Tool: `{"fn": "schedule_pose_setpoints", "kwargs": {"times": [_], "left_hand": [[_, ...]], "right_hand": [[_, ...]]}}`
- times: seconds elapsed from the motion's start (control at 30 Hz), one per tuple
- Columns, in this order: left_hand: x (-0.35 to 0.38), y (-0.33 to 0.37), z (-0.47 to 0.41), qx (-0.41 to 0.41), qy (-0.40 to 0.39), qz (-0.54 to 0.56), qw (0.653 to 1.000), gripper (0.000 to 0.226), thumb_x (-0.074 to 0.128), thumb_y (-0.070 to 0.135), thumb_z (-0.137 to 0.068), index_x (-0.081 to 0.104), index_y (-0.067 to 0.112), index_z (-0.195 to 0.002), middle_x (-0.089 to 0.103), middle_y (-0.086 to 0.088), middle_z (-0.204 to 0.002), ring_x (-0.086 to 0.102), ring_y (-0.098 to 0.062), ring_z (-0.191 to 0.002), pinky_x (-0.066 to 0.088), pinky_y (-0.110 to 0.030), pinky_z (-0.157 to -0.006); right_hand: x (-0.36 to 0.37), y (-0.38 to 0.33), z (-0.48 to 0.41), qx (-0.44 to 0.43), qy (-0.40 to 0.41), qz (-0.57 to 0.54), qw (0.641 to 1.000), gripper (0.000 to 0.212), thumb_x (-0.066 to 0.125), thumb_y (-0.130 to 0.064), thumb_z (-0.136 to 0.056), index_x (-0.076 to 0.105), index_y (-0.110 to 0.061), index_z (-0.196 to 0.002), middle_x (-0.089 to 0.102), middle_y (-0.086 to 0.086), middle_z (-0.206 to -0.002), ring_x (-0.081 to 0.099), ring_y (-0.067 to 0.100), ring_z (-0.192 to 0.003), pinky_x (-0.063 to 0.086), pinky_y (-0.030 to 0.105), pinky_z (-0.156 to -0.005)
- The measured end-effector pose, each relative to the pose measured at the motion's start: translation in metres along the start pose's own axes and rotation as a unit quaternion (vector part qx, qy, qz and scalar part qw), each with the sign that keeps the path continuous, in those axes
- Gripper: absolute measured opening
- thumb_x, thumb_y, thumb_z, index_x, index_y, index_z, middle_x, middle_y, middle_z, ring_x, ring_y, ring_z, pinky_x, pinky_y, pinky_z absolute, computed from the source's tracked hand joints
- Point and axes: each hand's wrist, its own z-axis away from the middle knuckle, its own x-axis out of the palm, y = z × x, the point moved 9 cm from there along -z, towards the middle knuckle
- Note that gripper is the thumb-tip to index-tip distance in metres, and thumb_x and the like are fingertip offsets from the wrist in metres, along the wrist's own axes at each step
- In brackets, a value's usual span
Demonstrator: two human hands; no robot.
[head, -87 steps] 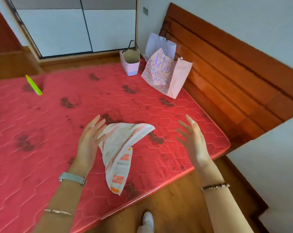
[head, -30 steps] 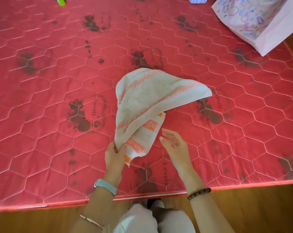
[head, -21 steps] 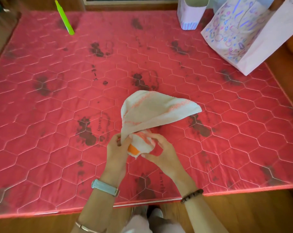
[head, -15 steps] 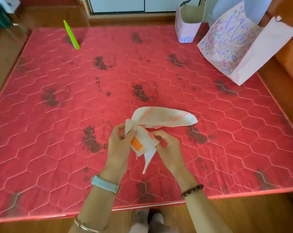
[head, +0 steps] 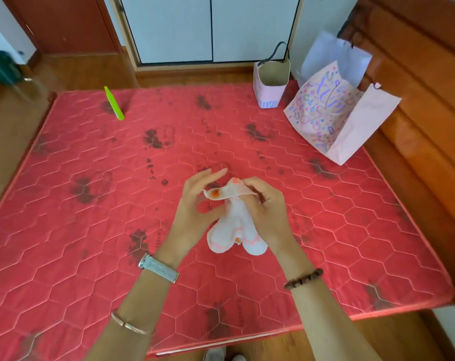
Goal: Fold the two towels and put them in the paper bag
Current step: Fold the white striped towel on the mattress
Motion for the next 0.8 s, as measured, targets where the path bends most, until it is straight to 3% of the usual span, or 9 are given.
{"fn": "schedule_pose_setpoints", "kwargs": {"times": [0.13, 0.27, 0.4, 0.47, 0.6, 0.7, 0.8], "left_hand": [[-0.008, 0.04, -0.024, 0.03, 0.035, 0.057, 0.997, 0.023, 0.07, 0.01, -0.087, 0.077, 0.03, -0.095, 0.067, 0.006, -0.125, 0.053, -0.015, -0.131, 0.048, -0.033, -0.102], [-0.015, 0.071, -0.039, 0.016, 0.084, 0.103, 0.991, 0.033, 0.055, -0.013, -0.087, 0.072, 0.016, -0.088, 0.076, 0.014, -0.091, 0.068, -0.003, -0.088, 0.053, -0.018, -0.074], [-0.038, 0.09, -0.048, 0.025, 0.17, 0.104, 0.98, 0.028, 0.053, -0.006, -0.093, 0.066, 0.016, -0.083, 0.071, 0.016, -0.077, 0.059, 0.001, -0.068, 0.046, -0.014, -0.059], [-0.055, 0.096, -0.051, 0.041, 0.204, 0.107, 0.972, 0.031, 0.054, -0.002, -0.094, 0.065, 0.023, -0.08, 0.063, 0.007, -0.072, 0.054, -0.004, -0.064, 0.045, -0.019, -0.061], [-0.094, 0.098, -0.054, 0.059, 0.269, 0.125, 0.953, 0.039, 0.057, 0.01, -0.094, 0.063, 0.035, -0.065, 0.054, 0.007, -0.067, 0.047, -0.014, -0.065, 0.041, -0.028, -0.063], [-0.118, 0.098, -0.057, 0.048, 0.299, 0.124, 0.945, 0.041, 0.058, 0.013, -0.096, 0.064, 0.038, -0.063, 0.052, 0.011, -0.068, 0.044, -0.005, -0.065, 0.038, -0.021, -0.062], [-0.126, 0.095, -0.061, 0.034, 0.311, 0.129, 0.941, 0.029, 0.062, 0.013, -0.096, 0.067, 0.034, -0.075, 0.055, 0.022, -0.062, 0.047, 0.004, -0.063, 0.04, -0.014, -0.063]], "right_hand": [[-0.016, -0.026, -0.015, -0.022, -0.005, 0.05, 0.998, 0.009, 0.064, -0.004, -0.089, 0.071, -0.008, -0.085, 0.066, -0.005, -0.074, 0.055, 0.002, -0.069, 0.041, 0.019, -0.064], [-0.034, -0.031, -0.019, -0.007, -0.007, 0.104, 0.994, 0.012, 0.071, -0.011, -0.084, 0.072, -0.022, -0.083, 0.069, -0.013, -0.077, 0.06, 0.003, -0.073, 0.045, 0.019, -0.067], [-0.059, -0.023, -0.018, 0.015, 0.037, 0.18, 0.983, 0.016, 0.074, -0.018, -0.083, 0.069, -0.03, -0.075, 0.064, -0.013, -0.066, 0.052, 0.003, -0.061, 0.04, 0.018, -0.057], [-0.072, -0.022, -0.019, 0.022, 0.055, 0.207, 0.977, 0.007, 0.073, -0.017, -0.084, 0.074, -0.022, -0.08, 0.068, -0.01, -0.072, 0.058, 0.006, -0.065, 0.045, 0.02, -0.059], [-0.104, -0.033, -0.025, 0.022, 0.12, 0.24, 0.963, 0.01, 0.071, -0.015, -0.084, 0.078, -0.019, -0.09, 0.067, -0.022, -0.076, 0.06, -0.011, -0.071, 0.043, 0.011, -0.063], [-0.122, -0.054, -0.033, 0.0, 0.163, 0.216, 0.963, 0.01, 0.072, -0.016, -0.085, 0.078, -0.021, -0.091, 0.069, -0.024, -0.077, 0.063, -0.006, -0.073, 0.048, 0.016, -0.067], [-0.126, -0.075, -0.043, -0.035, 0.181, 0.184, 0.965, 0.017, 0.071, -0.012, -0.086, 0.077, -0.027, -0.089, 0.071, -0.028, -0.081, 0.066, -0.002, -0.078, 0.051, 0.02, -0.074]]}}
